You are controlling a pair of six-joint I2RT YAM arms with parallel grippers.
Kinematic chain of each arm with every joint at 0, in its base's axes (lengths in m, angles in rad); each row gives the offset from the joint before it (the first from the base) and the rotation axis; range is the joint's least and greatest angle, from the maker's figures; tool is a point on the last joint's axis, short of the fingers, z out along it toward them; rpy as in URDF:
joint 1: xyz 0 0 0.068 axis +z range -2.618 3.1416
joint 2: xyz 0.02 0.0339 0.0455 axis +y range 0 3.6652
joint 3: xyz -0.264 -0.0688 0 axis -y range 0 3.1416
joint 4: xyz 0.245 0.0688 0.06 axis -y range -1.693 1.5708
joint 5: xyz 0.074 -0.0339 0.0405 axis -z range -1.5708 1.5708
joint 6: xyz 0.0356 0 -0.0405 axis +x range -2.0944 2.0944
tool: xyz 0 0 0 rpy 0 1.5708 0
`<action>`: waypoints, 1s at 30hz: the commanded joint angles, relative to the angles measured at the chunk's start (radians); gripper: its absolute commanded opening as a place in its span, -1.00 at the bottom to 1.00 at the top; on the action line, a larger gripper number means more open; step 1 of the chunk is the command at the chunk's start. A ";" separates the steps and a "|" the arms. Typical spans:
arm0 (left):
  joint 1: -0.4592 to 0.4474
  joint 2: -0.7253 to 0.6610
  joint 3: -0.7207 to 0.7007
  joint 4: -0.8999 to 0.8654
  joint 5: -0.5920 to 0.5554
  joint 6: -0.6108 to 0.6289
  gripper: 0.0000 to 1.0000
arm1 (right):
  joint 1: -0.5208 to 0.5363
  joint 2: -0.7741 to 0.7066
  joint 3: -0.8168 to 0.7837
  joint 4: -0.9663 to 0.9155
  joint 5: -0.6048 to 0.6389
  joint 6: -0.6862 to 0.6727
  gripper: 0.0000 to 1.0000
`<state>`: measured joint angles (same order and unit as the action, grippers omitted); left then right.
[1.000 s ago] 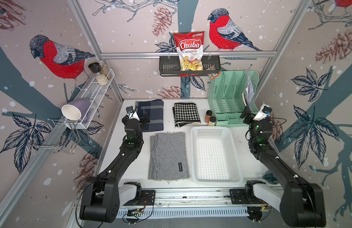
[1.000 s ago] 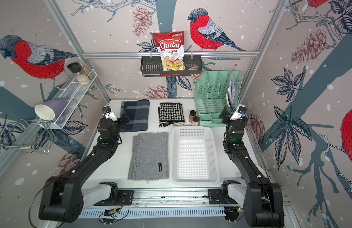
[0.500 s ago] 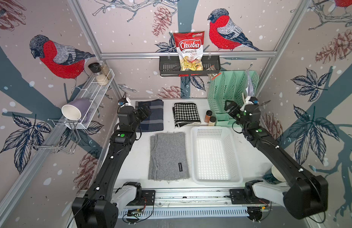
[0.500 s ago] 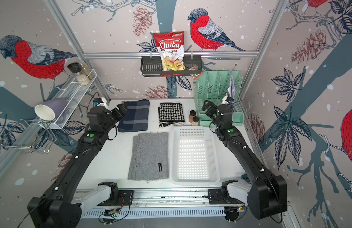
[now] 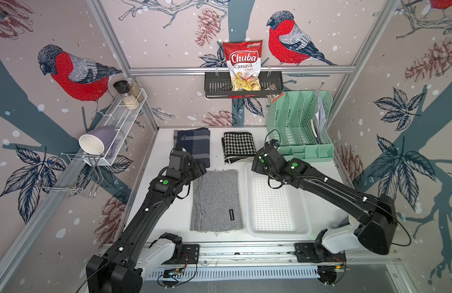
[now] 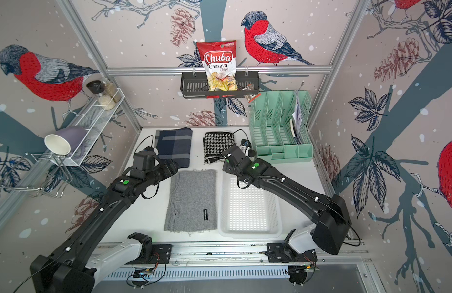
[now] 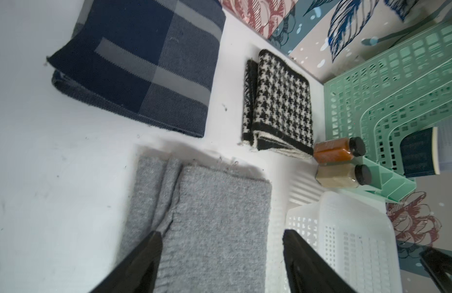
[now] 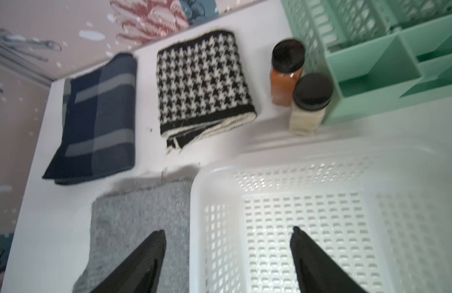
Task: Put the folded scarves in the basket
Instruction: Adjust the basket at the center of the board.
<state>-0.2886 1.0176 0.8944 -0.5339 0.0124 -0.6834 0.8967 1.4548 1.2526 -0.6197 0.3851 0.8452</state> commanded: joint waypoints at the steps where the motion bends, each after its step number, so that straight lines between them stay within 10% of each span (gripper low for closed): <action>1: -0.013 -0.010 -0.024 -0.098 -0.043 -0.007 0.56 | 0.071 0.048 0.000 -0.116 -0.039 0.088 0.59; 30: -0.021 -0.045 -0.060 -0.109 -0.066 -0.044 0.54 | 0.190 0.294 0.005 -0.101 -0.169 0.191 -0.02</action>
<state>-0.3061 0.9710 0.8227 -0.6399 -0.0383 -0.7330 1.0859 1.7432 1.2503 -0.7151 0.2256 1.0092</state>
